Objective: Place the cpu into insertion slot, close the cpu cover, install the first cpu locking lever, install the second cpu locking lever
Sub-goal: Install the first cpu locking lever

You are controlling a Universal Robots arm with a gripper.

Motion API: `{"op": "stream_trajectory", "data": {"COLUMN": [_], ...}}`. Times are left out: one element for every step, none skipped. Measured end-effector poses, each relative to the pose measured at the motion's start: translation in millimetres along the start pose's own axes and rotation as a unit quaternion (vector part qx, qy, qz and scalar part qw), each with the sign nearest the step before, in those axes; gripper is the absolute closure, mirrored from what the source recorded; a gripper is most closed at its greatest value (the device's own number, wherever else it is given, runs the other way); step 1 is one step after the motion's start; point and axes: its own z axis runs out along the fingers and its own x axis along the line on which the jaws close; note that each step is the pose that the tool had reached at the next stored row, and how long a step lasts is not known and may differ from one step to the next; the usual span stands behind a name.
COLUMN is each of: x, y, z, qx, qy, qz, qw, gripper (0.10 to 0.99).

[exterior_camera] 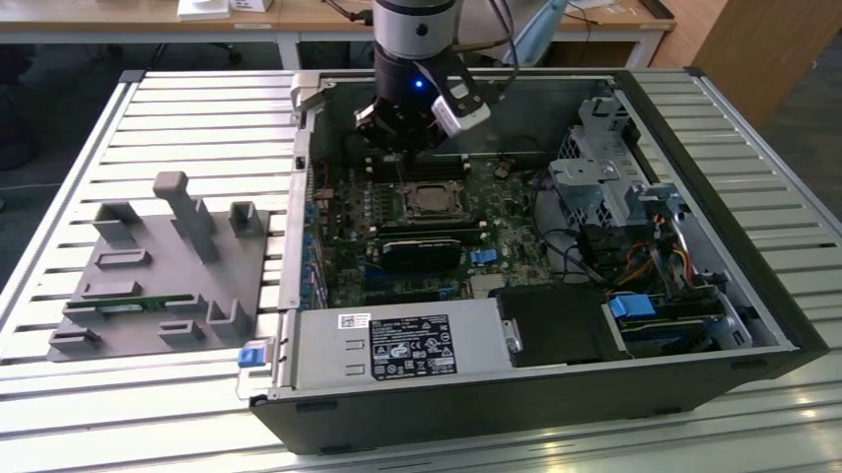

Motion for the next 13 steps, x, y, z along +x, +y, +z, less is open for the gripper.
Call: {"op": "stream_trajectory", "data": {"x": [0.8,1.7,2.2,2.6,2.9,3.3,4.3,6.0,7.2,8.0,8.5,8.8,9.1], "y": [0.0,0.1,0.2,0.2,0.3,0.5,0.8,1.2,1.7,2.1,2.3,2.4,2.4], "z": [0.1,0.2,0.3,0.3,0.3,0.4,0.6,0.8,1.0,1.2,1.3,1.3,1.4], "qx": [0.0000,0.0000,0.0001,0.0001,0.0001,0.0001,0.0001,0.0000,0.0000,-0.0001,0.0000,0.0001,0.0001], "qy": [0.0000,0.0000,0.0000,0.0001,0.0001,0.0001,0.0001,0.0000,0.0000,-0.0001,0.0000,0.0000,0.0001], "qz": [0.000,0.000,0.000,0.000,0.000,0.000,0.000,0.000,0.000,0.000,0.000,0.000,0.000], "qw": [1.0000,1.0000,1.0000,1.0000,1.0000,1.0000,1.0000,1.0000,1.0000,1.0000,1.0000,1.0000,1.0000], "gripper": [0.980,0.980,0.980,0.980,0.980,0.980,0.980,0.980,0.980,0.980,0.980,0.980,0.980]}}
